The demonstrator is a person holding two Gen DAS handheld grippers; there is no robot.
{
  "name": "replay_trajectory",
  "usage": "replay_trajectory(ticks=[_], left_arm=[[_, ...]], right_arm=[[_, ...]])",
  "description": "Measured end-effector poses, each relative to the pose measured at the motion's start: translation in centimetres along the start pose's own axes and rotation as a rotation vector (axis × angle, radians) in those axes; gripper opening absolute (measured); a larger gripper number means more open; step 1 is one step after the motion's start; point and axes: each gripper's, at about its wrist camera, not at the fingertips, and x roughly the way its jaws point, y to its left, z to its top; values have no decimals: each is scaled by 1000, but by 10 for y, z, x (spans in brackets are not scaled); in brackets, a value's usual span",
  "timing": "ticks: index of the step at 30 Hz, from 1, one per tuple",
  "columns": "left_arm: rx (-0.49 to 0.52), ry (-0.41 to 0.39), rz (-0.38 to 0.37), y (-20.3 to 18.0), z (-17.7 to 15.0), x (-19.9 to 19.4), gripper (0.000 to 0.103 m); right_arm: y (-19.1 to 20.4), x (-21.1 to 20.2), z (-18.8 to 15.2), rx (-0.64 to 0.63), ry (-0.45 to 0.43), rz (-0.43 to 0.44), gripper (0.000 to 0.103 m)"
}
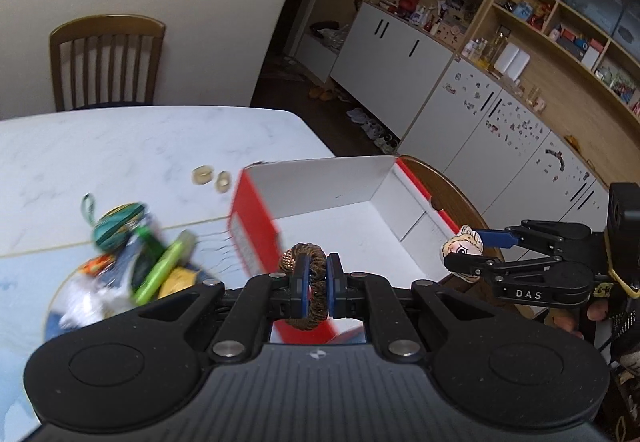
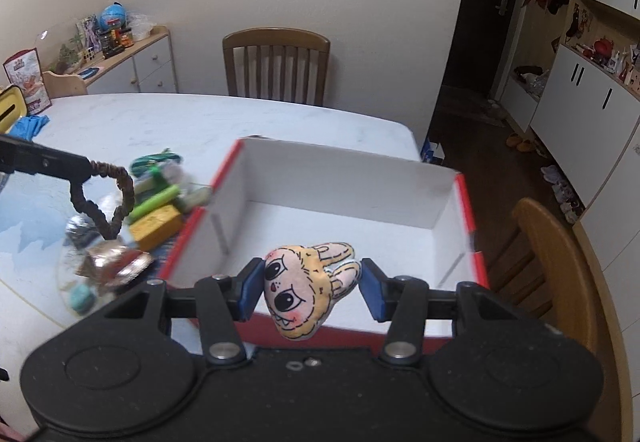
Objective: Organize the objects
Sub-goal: 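Carry the plush with the right tool while the left tool carries the bracelet into the red box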
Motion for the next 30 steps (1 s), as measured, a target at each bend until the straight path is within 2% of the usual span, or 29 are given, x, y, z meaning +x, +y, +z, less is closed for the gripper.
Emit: replay_trajectory(ticks=[12,19,30], left_arm=[[112,64,27,-76,42,101,8],[170,124,70,-97,53,168,8],[221,214,75,-111,58,245,8]], right_arm=[[-74,44,-5,15,64,3,50],[-82,72,-6,-14,101,33,50],[-88,112,-9,-14,186,66,50]])
